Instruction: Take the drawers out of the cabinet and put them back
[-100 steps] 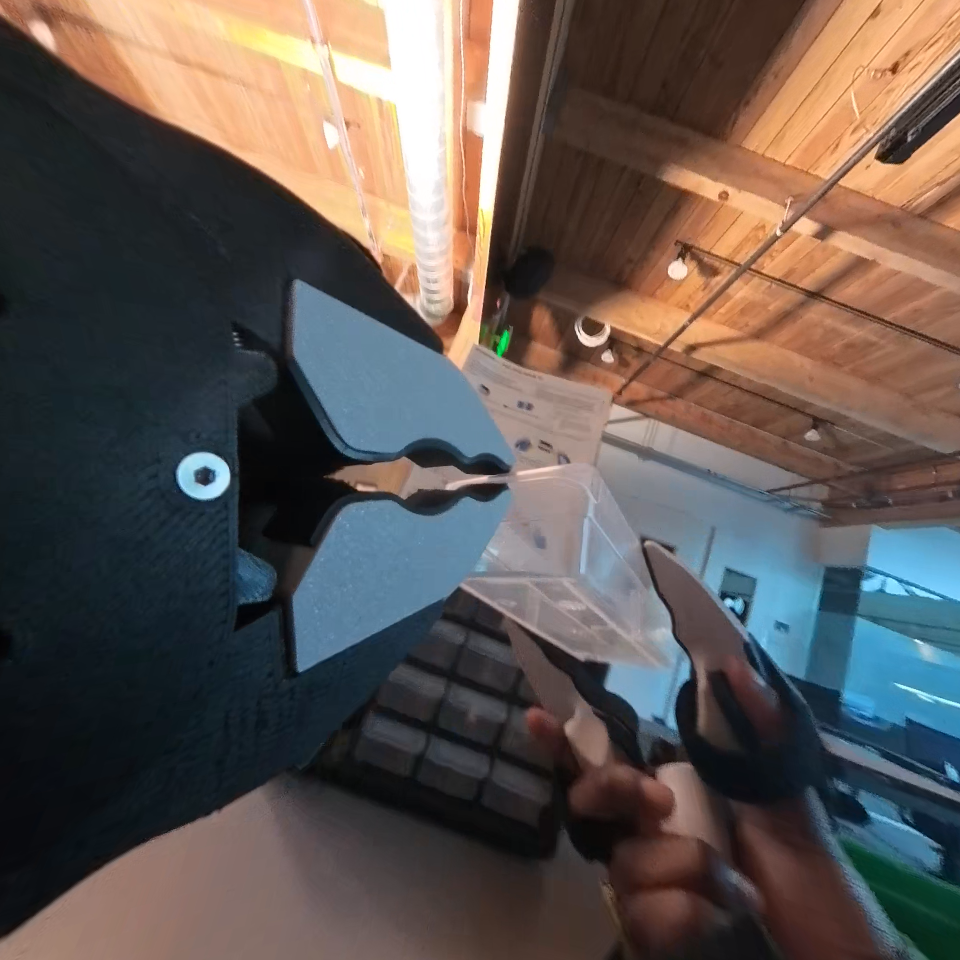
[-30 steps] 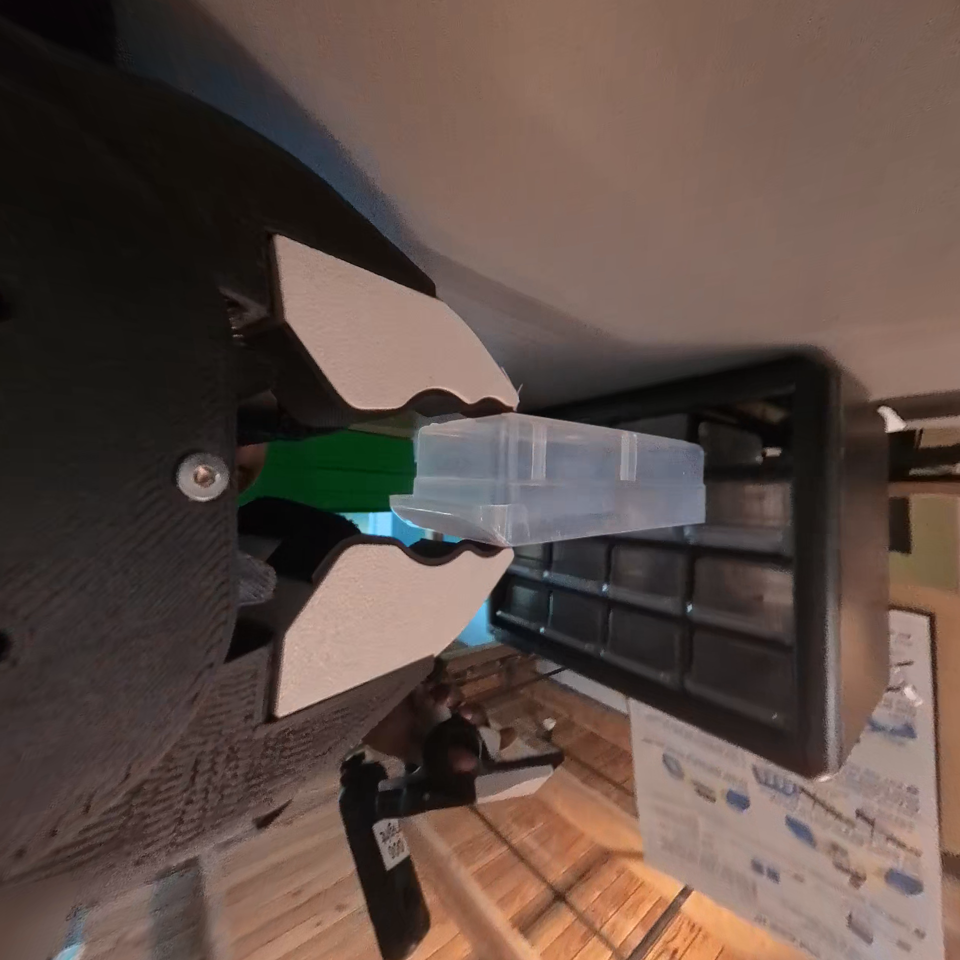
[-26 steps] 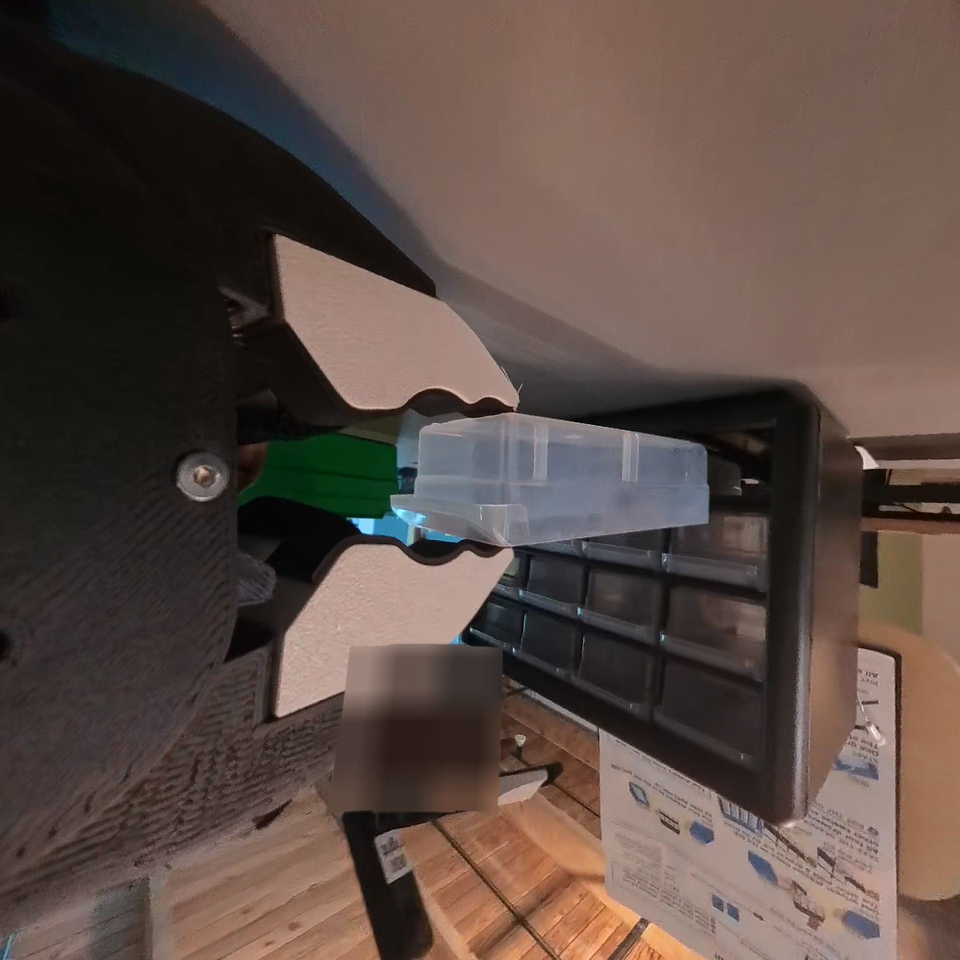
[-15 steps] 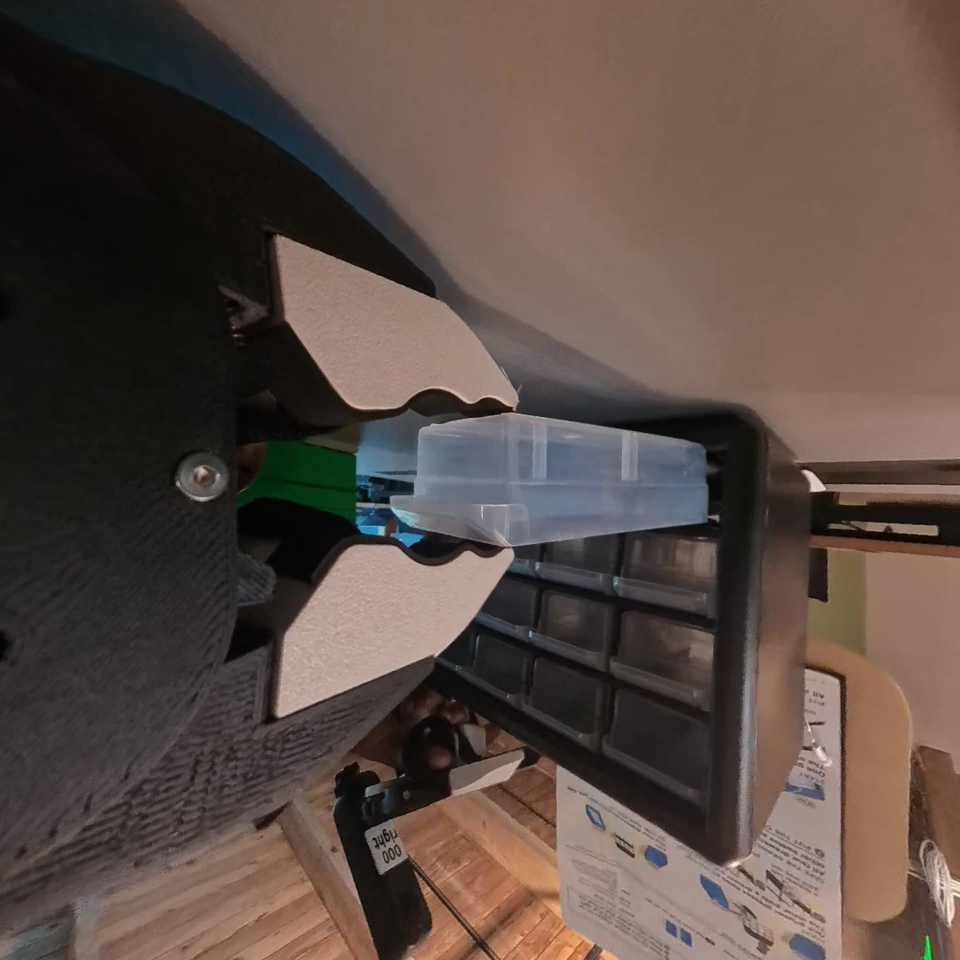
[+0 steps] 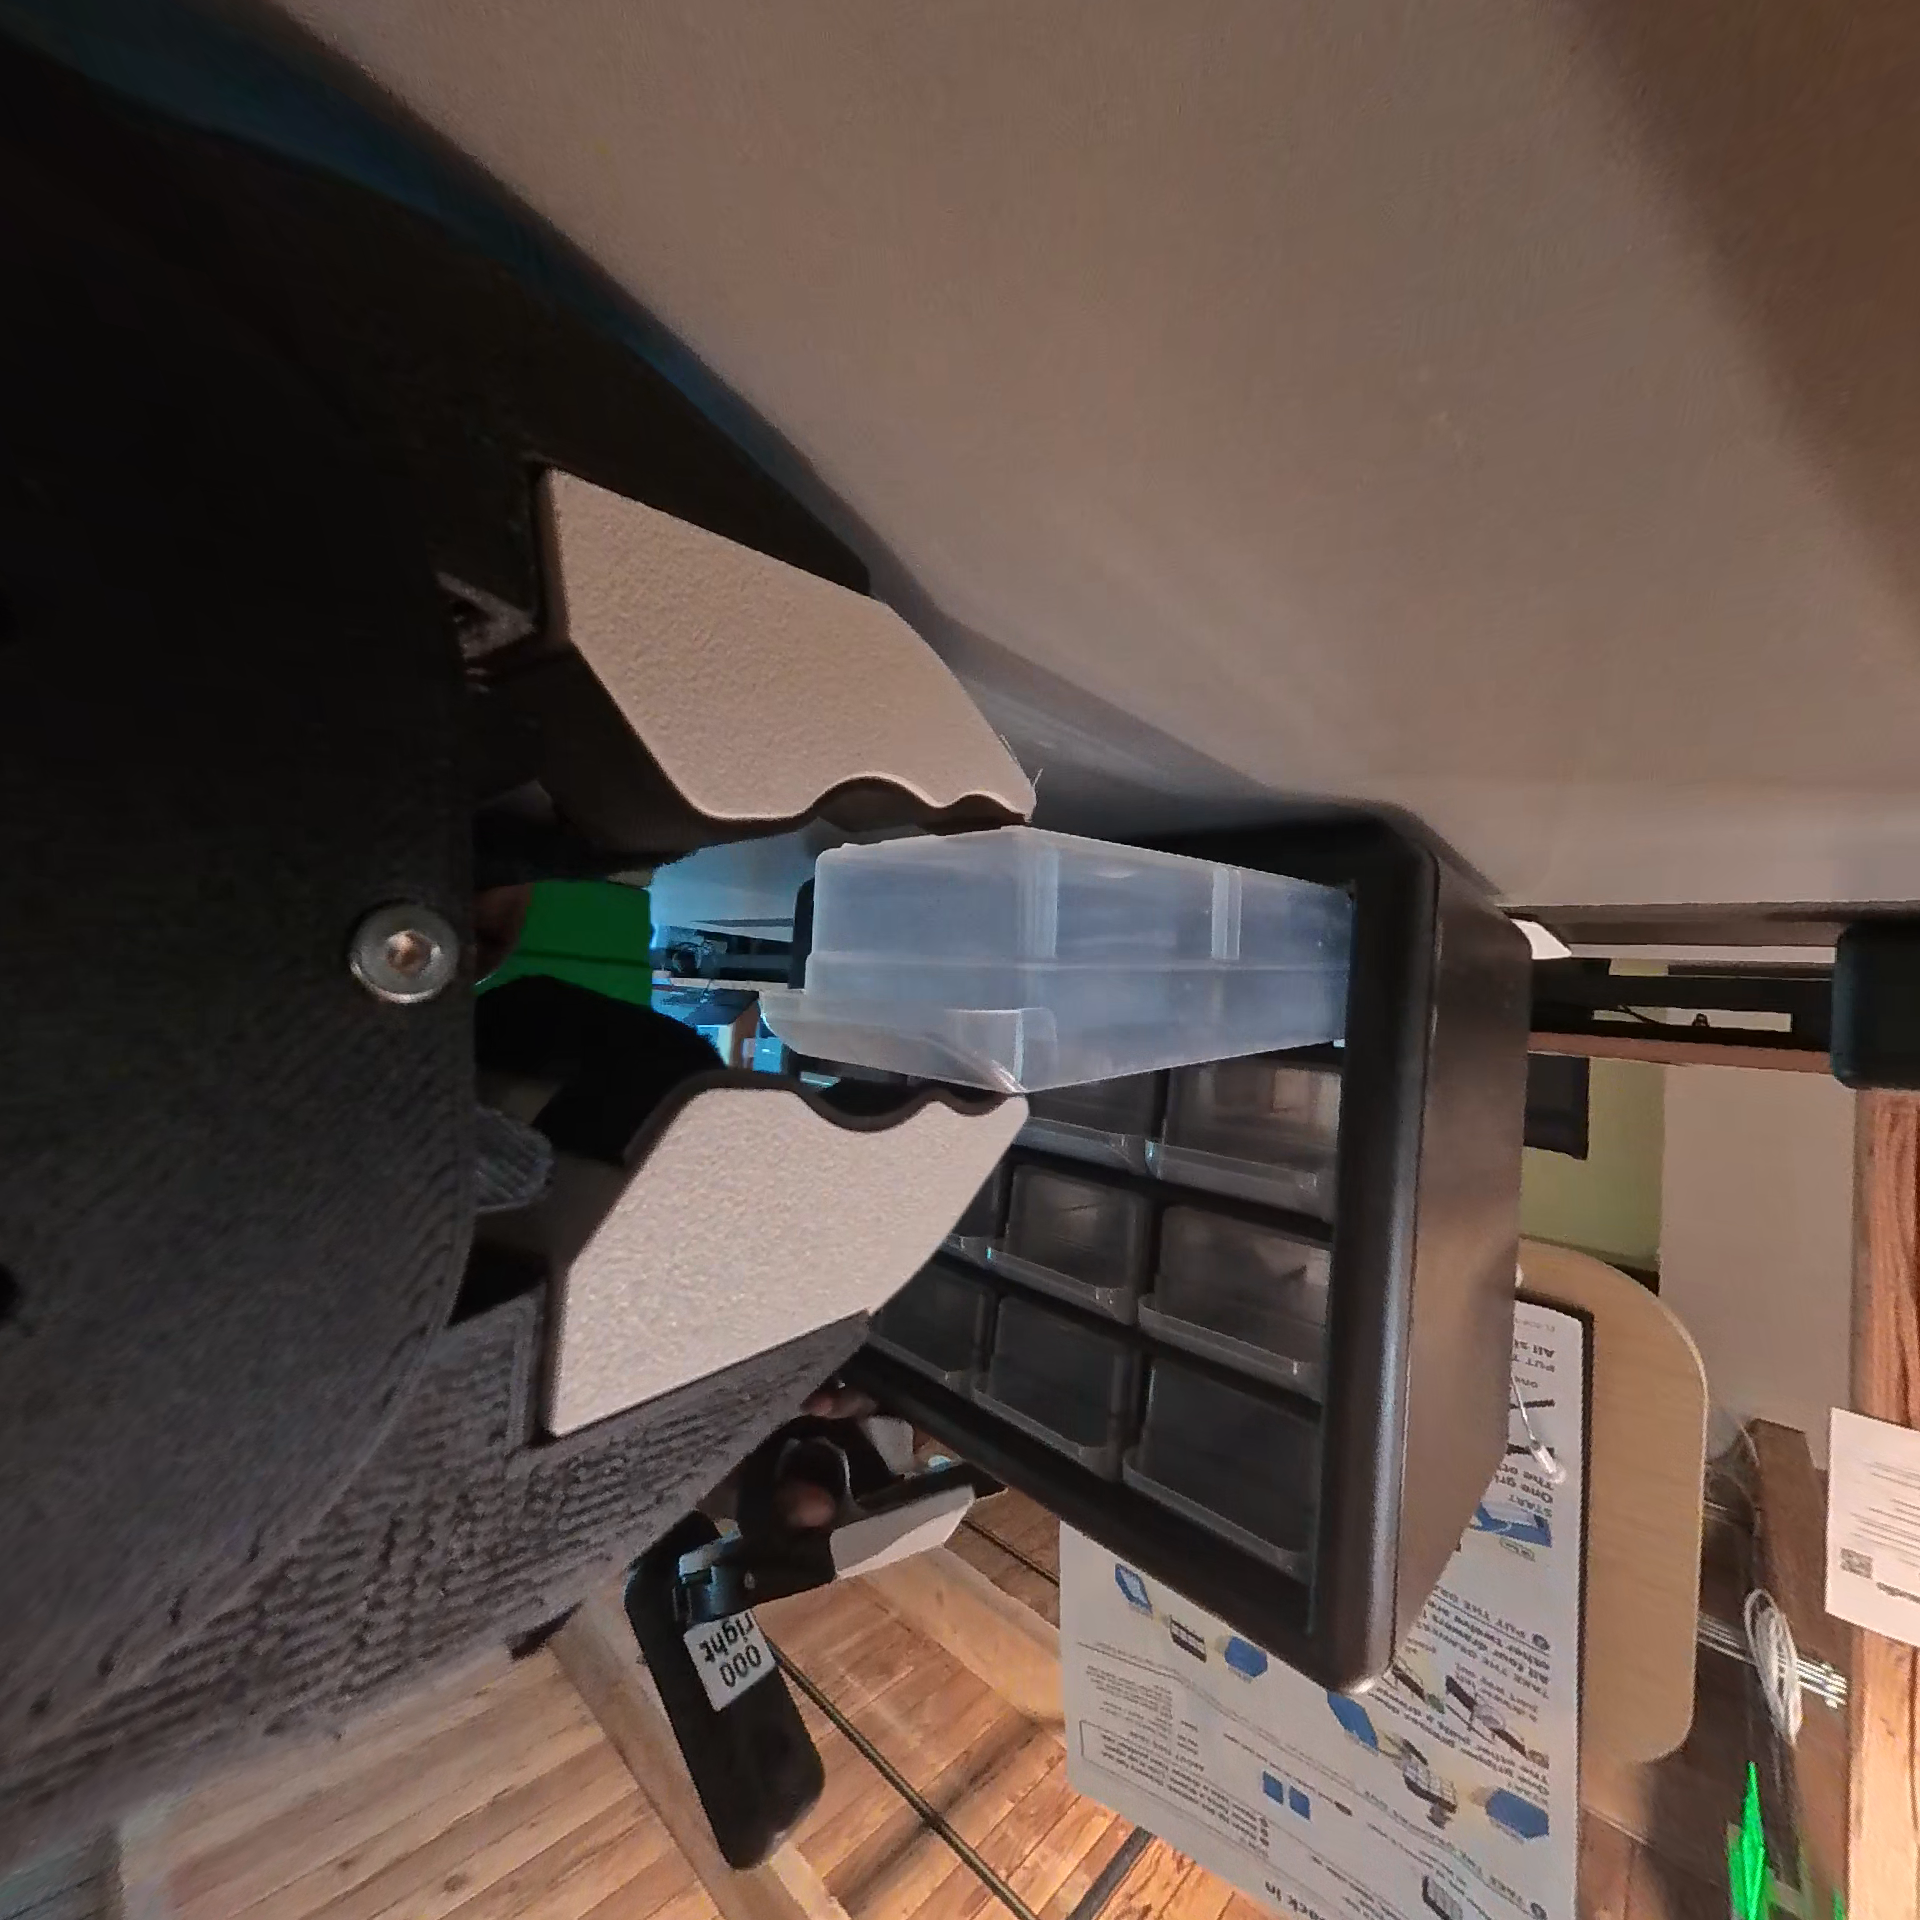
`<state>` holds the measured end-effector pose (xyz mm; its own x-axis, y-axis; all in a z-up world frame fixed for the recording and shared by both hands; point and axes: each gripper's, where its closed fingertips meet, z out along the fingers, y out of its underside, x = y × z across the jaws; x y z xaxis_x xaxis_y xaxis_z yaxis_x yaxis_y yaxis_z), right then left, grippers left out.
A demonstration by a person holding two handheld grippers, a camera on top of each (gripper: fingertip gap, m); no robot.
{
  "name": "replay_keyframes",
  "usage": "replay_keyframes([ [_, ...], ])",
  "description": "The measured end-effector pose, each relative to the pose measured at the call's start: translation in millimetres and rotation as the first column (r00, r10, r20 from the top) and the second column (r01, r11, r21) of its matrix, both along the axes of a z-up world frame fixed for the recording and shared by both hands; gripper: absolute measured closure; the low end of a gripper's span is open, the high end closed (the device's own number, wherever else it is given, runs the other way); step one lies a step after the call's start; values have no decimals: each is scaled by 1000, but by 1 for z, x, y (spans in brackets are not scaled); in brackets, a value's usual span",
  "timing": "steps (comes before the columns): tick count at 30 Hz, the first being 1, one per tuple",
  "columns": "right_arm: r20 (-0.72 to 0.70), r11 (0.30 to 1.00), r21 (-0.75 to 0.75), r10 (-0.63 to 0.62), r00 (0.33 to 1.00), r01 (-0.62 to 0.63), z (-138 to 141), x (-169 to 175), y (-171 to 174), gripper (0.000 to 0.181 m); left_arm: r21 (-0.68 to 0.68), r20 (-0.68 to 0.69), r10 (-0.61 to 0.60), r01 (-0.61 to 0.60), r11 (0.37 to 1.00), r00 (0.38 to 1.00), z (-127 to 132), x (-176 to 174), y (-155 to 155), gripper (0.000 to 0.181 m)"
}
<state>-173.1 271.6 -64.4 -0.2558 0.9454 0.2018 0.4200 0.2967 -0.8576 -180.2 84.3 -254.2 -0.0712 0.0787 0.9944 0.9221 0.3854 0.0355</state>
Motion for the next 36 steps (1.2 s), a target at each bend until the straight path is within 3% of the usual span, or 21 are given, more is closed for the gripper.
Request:
replay_keyframes([
  [11,78,1000,0,10,997,-10,-10,-1,-2,119,-69,-22,24,-25,997,999,4,0,3,136],
  [23,171,997,-11,76,982,-75,-21,2,-11,120,-84,54,73,-69,994,996,6,-7,-3,136],
  [36,233,989,5,142,962,-147,-29,4,-21,124,-136,17,42,-39,990,999,10,-14,34,136],
])
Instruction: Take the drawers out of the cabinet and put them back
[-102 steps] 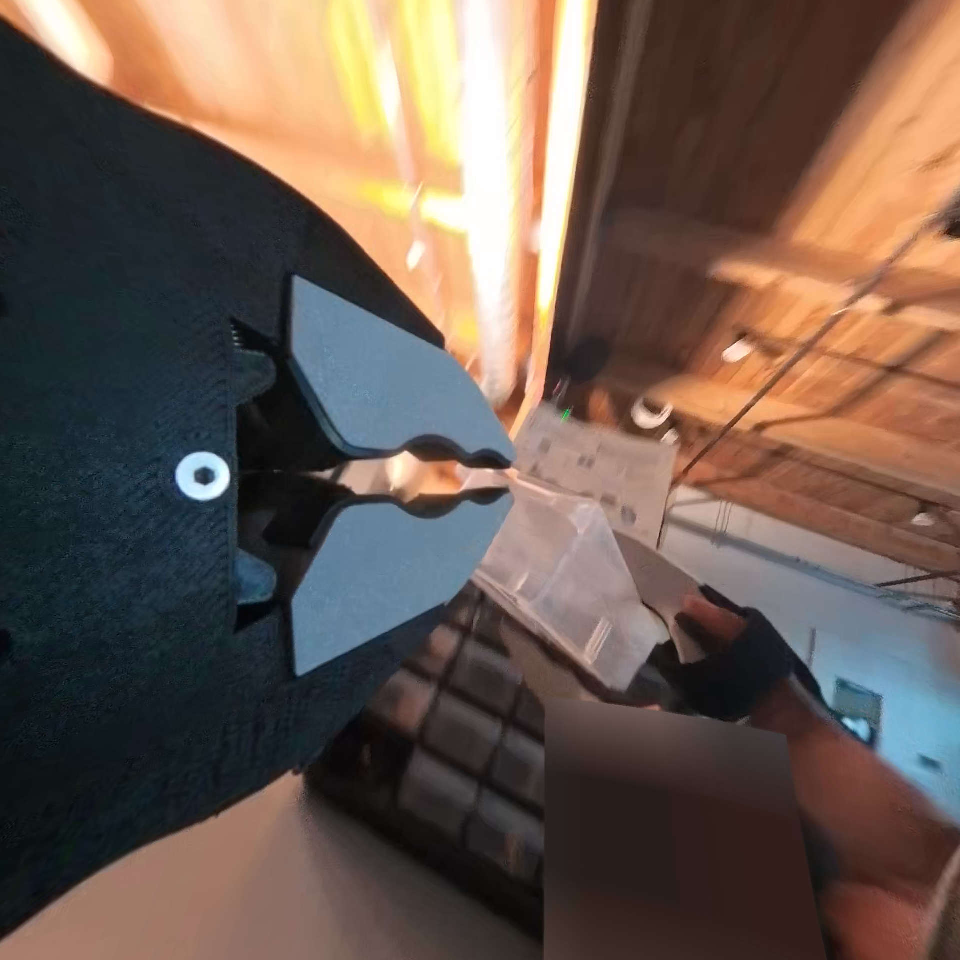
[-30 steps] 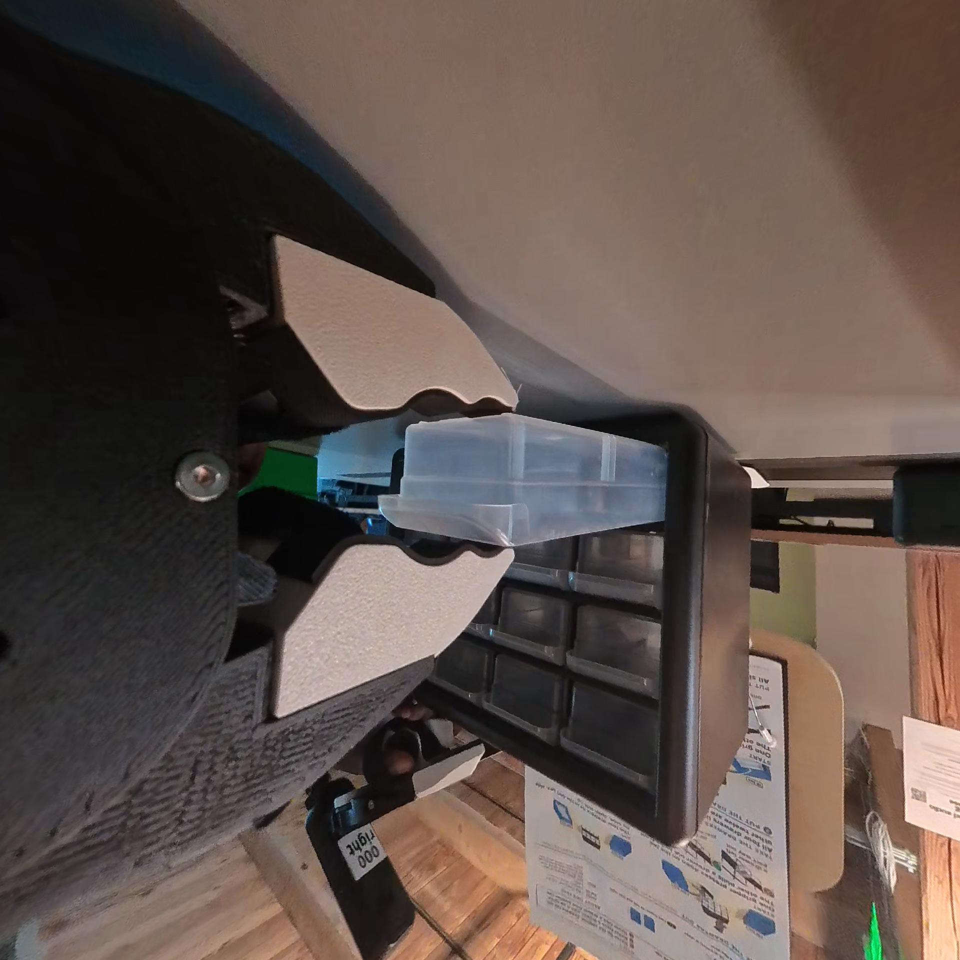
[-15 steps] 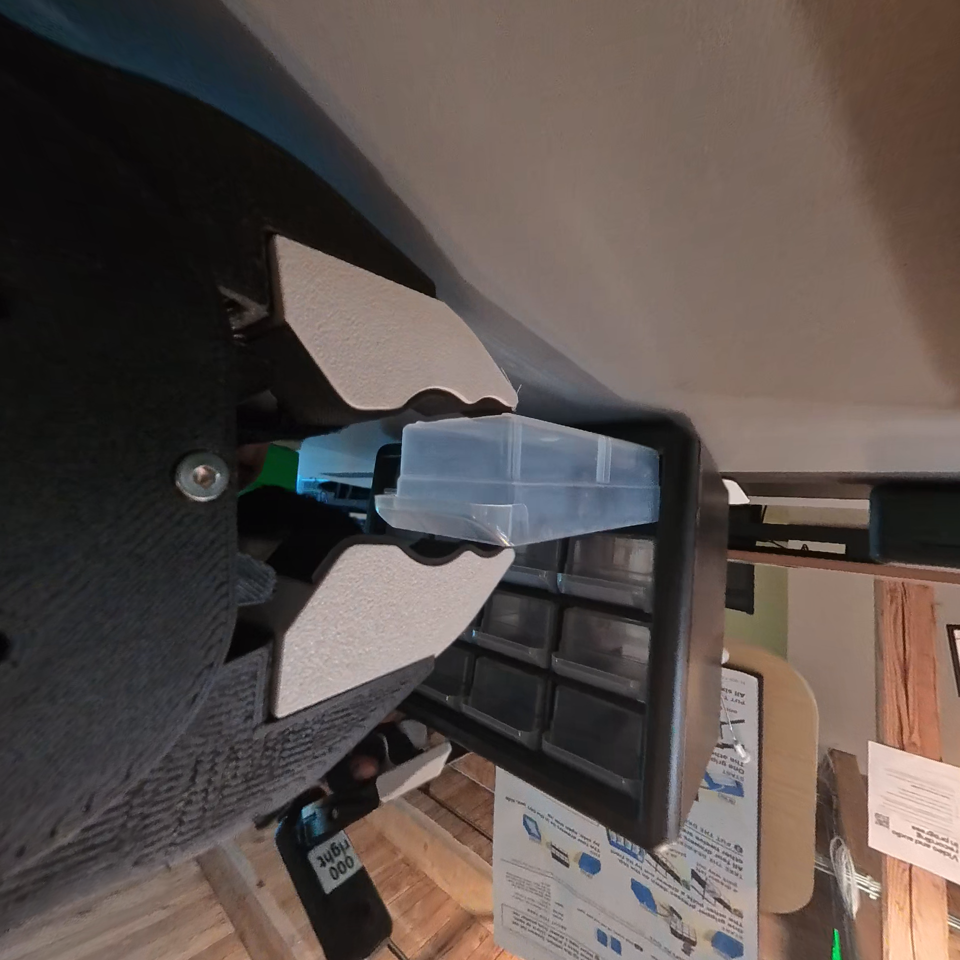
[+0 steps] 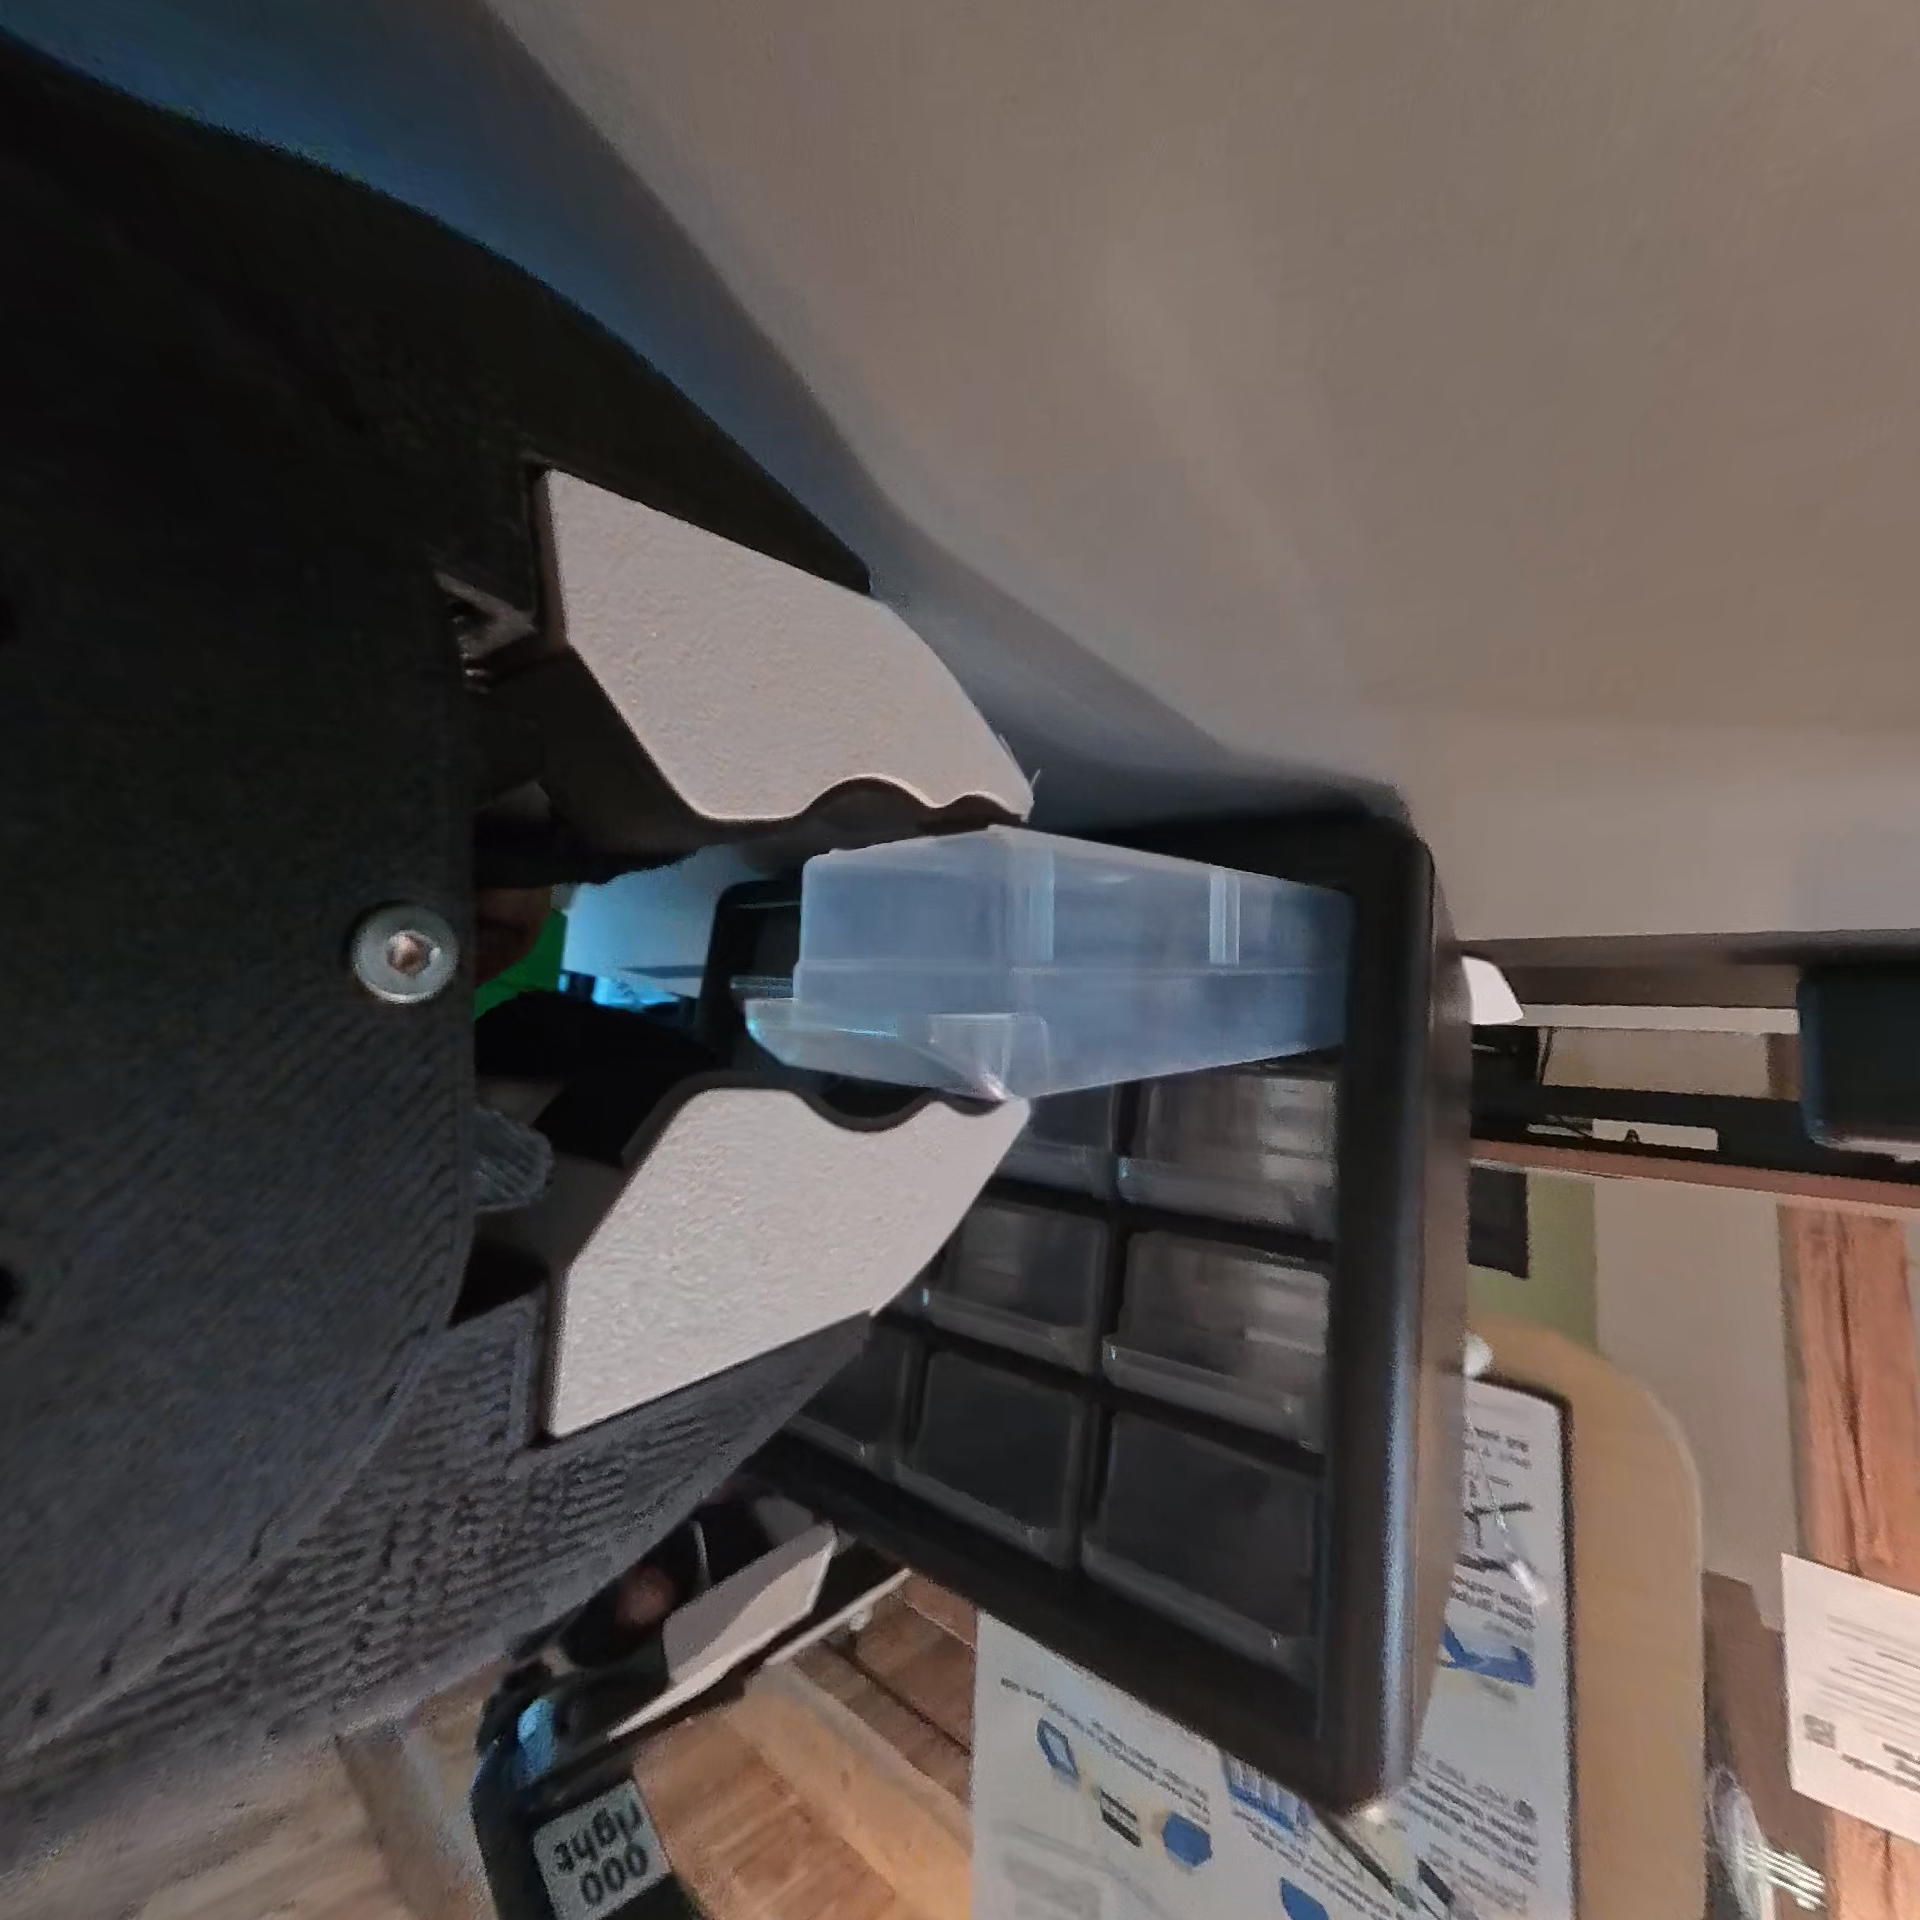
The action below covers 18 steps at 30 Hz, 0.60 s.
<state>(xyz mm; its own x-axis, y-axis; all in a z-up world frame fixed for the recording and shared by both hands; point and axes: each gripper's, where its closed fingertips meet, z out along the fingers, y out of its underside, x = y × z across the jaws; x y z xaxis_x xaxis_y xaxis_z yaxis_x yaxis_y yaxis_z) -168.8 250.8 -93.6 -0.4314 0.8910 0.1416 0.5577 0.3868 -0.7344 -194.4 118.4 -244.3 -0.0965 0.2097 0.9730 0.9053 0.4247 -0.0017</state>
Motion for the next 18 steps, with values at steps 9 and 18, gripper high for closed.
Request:
replay_keyframes([
  [9,-4,1000,11,-3,1000,3,0,0,1,125,-105,-326,-212,187,977,922,-2,15,-3,102],
  [18,-4,1000,-5,-10,1000,10,1,-1,1,127,-476,-657,-483,179,861,579,10,57,-38,129],
])
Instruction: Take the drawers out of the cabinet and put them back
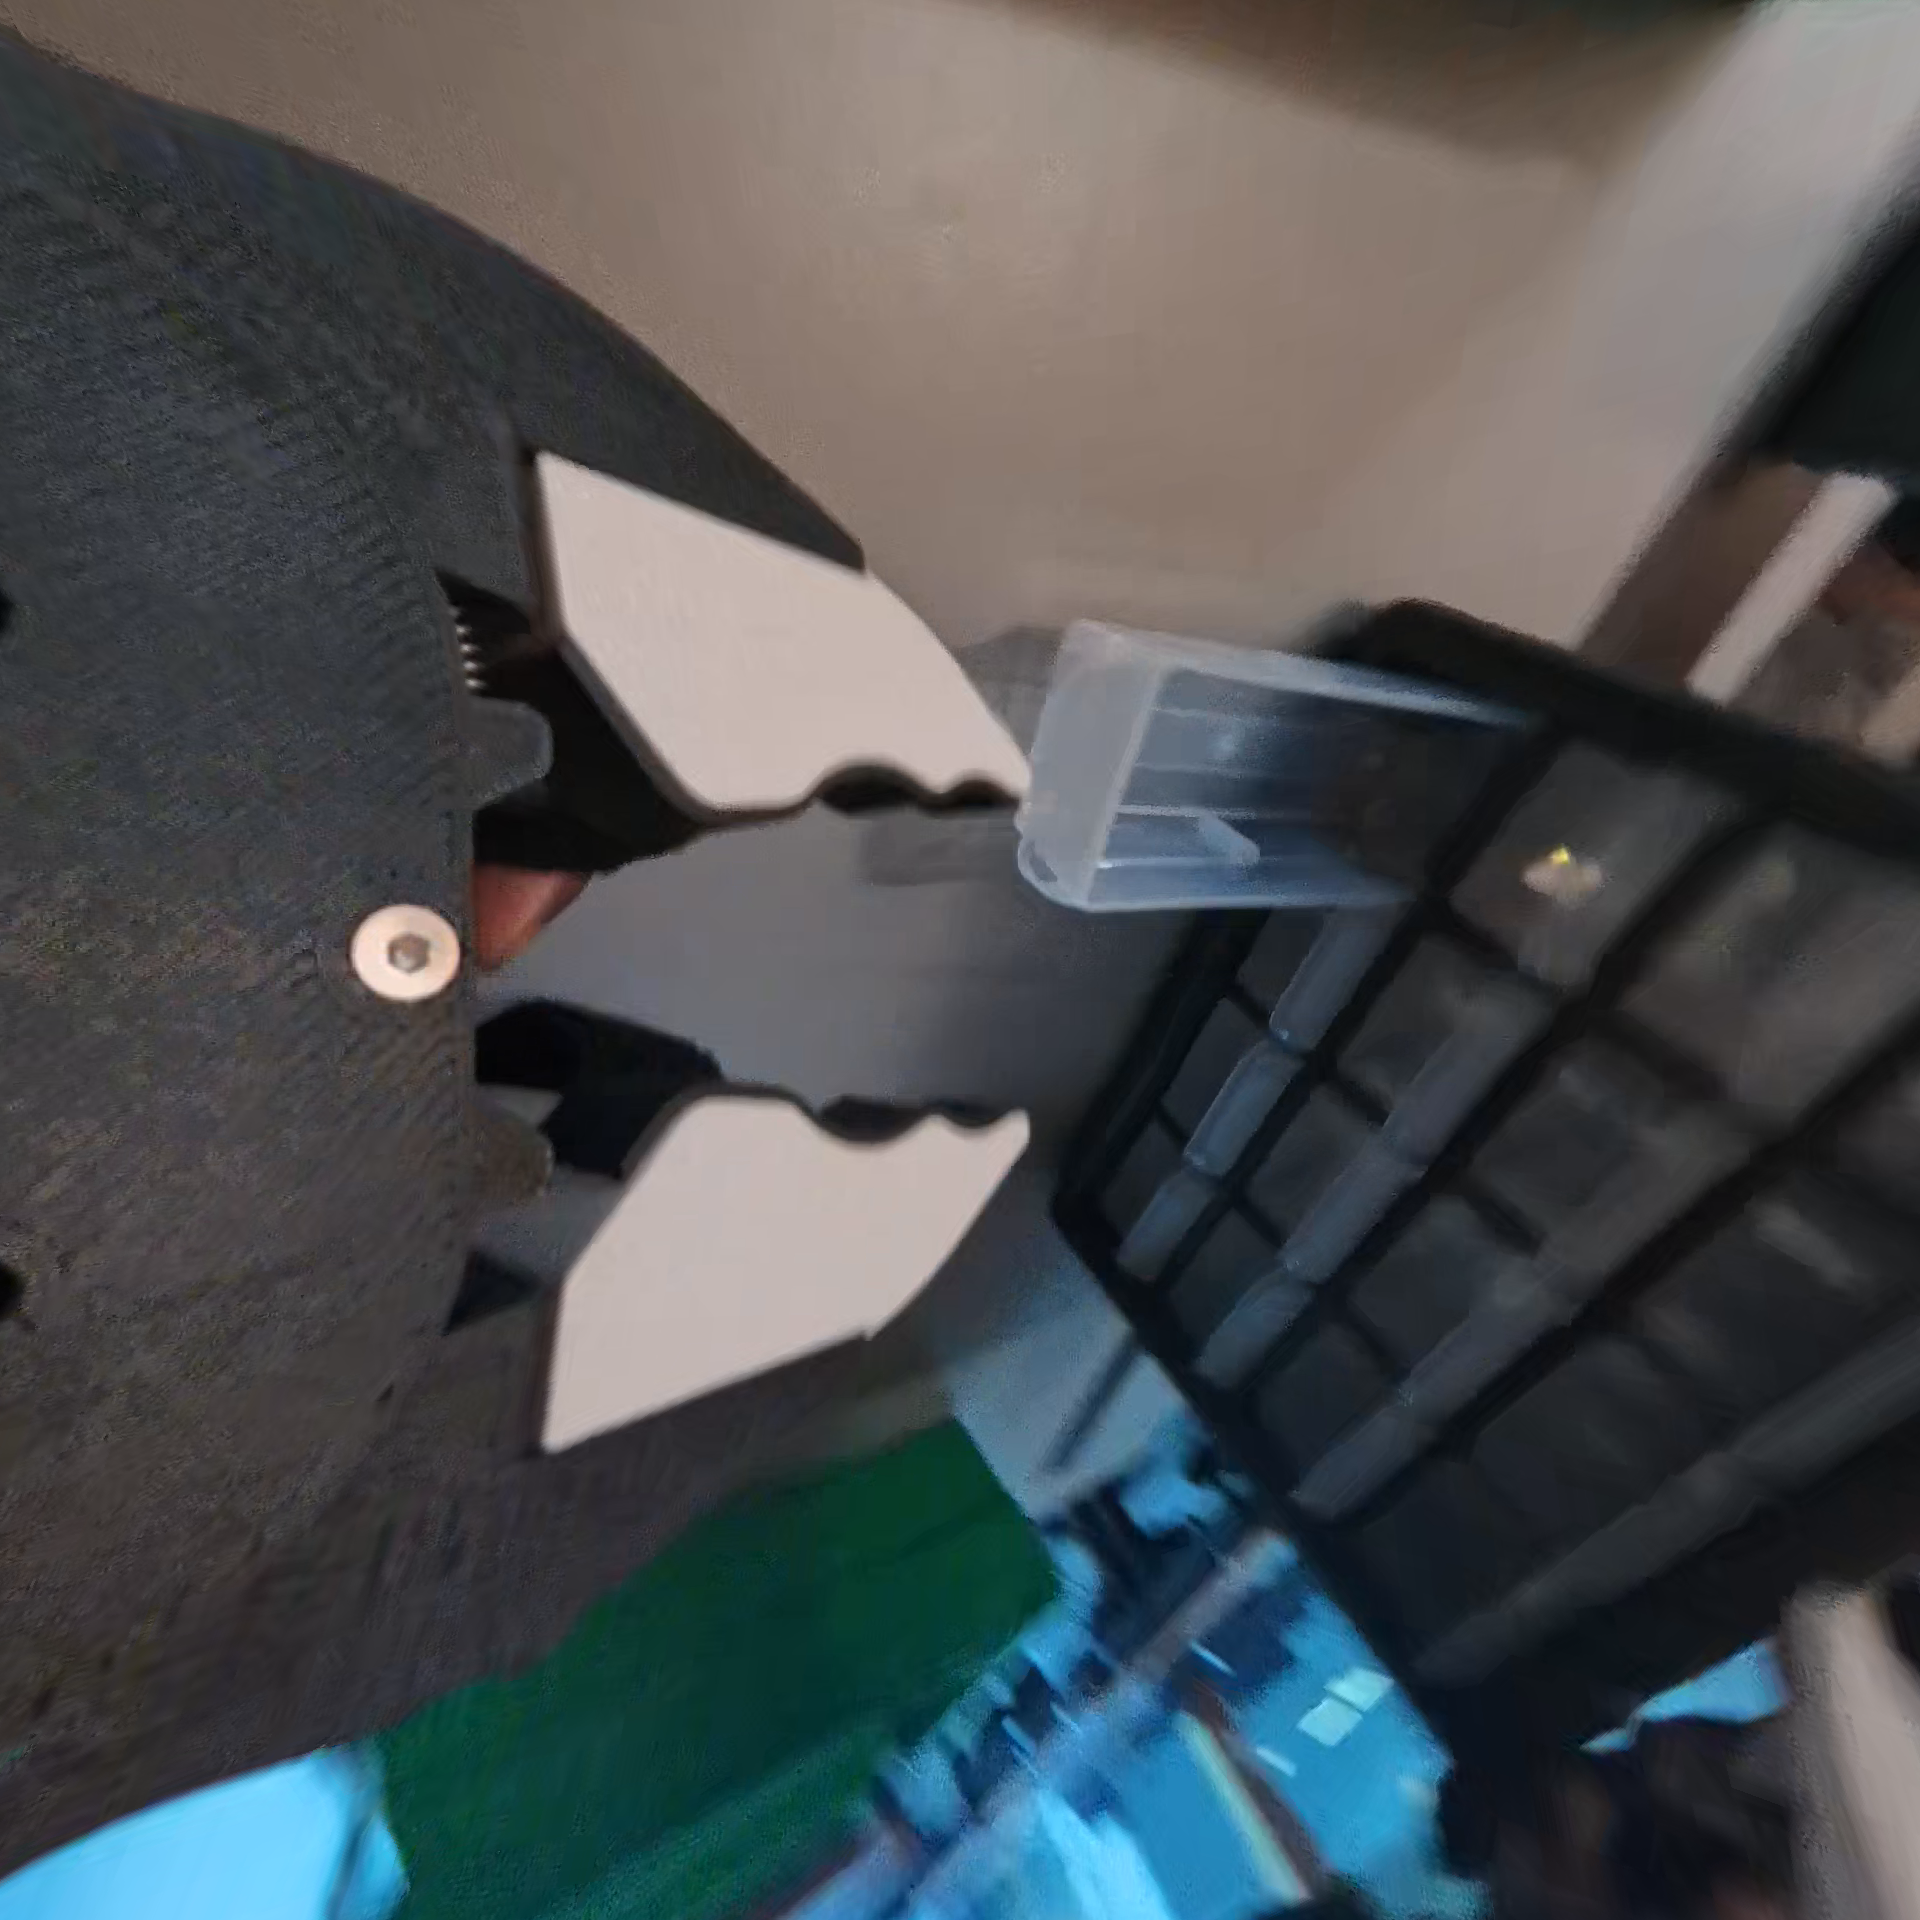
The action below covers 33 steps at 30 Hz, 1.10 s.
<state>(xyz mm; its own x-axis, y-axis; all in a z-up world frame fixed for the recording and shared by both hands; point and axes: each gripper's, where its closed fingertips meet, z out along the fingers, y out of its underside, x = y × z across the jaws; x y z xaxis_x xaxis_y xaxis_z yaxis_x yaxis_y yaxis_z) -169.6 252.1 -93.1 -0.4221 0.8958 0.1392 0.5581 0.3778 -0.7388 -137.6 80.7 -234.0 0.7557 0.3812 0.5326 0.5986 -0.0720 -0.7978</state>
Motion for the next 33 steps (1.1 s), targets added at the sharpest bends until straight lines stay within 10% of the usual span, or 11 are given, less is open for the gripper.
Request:
replay_keyframes([
  [2,-1,1000,3,0,1000,0,0,0,0,127,-160,-370,-84,26,987,925,7,1,-4,174],
  [4,-1,1000,4,0,1000,0,0,0,0,127,-361,-740,-220,-99,927,636,11,-11,-9,181],
  [6,-1,1000,1,0,1000,0,0,0,0,127,-504,-809,-393,-174,846,436,1,-16,-8,181],
  [14,-2,1000,0,0,1000,0,0,0,0,127,-576,-784,-538,-40,816,309,-13,-17,5,156],
  [18,-1,1000,-2,0,1000,0,0,-1,0,127,-638,-759,-616,-51,768,211,-22,-19,2,179],
  [33,23,991,-134,-22,999,25,5,0,12,178,-677,-725,-658,-35,735,203,-31,-27,3,180],
])
